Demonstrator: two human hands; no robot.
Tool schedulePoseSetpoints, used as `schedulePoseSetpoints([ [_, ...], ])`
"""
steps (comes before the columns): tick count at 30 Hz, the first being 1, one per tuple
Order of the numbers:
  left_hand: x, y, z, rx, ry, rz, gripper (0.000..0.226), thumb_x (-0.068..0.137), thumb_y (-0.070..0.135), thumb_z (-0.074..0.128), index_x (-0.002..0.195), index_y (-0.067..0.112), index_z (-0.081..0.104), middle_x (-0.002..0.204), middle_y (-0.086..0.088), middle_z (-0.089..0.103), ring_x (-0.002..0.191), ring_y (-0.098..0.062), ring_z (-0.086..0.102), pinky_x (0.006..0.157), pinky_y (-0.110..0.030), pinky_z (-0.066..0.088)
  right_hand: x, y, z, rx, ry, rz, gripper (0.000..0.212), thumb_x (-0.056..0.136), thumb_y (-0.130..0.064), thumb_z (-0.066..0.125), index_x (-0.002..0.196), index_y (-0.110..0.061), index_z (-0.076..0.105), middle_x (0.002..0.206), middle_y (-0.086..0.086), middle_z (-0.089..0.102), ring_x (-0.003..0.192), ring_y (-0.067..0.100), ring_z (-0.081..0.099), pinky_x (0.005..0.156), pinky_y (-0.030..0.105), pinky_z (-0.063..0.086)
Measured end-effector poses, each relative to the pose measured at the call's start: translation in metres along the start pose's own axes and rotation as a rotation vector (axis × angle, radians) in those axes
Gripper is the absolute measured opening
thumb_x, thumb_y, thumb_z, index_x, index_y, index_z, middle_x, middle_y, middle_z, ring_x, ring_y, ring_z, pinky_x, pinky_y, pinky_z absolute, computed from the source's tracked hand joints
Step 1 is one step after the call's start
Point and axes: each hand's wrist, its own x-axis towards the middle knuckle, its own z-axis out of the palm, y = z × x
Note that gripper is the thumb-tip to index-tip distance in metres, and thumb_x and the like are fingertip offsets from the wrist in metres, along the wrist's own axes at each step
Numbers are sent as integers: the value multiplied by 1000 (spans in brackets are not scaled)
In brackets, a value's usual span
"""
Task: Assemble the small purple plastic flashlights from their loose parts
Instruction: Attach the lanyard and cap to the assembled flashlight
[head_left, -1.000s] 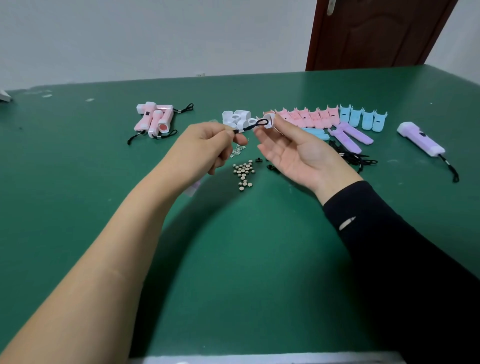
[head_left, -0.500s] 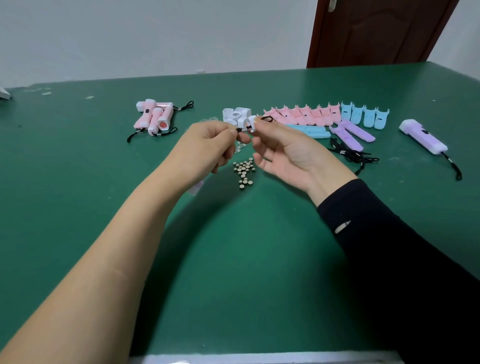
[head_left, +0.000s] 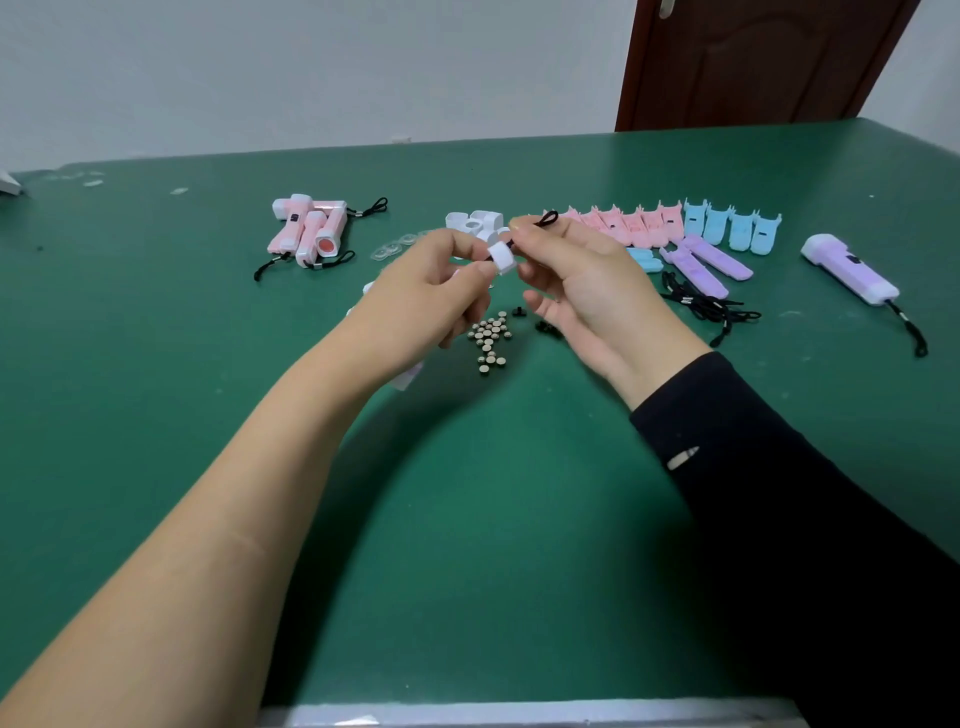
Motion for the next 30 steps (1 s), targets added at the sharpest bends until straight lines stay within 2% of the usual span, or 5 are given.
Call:
schedulePoseSetpoints([
  [9, -4, 2, 4, -29, -97, 39, 34, 104, 22, 43, 113, -11, 48, 67, 6, 54, 54, -8, 45, 53, -20, 39, -5, -4, 6, -310, 65, -354, 17, 90, -4, 61, 80, -17, 55, 79, -1, 69, 61, 1, 63, 61, 19, 49],
  [15, -3, -1, 5, -1, -82, 27, 32, 104, 23, 44, 108, -9, 45, 63, 11, 56, 56, -14, 45, 55, -25, 39, -8, -5, 11, -437, 110, -496, 12, 88, -5, 63, 85, -13, 54, 82, -1, 63, 73, 10, 64, 71, 21, 50],
  [23, -4, -4, 7, 361, 3, 99, 22, 102, 30, 45, 92, 11, 47, 70, 8, 58, 63, -14, 50, 66, -30, 40, -6, -7, 6, -753, -28, -512, 18, 97, -9, 45, 110, -15, 56, 98, -11, 59, 95, 7, 57, 81, 12, 42],
  [27, -5, -4, 9, 474, 1, 125, 22, 101, 28, 45, 97, 7, 47, 84, -10, 64, 76, -27, 55, 67, -32, 37, -7, -2, 4, -970, -96, -351, 18, 102, -22, 37, 111, -17, 51, 106, 0, 60, 98, 19, 55, 86, 31, 42],
  [30, -4, -7, 8, 468, -20, 127, 12, 101, 26, 46, 100, 15, 44, 83, -4, 62, 72, -17, 54, 61, -23, 36, -7, -6, 2, -1041, -117, -290, 16, 103, -22, 34, 105, -18, 50, 105, -1, 57, 95, 19, 52, 76, 29, 38],
])
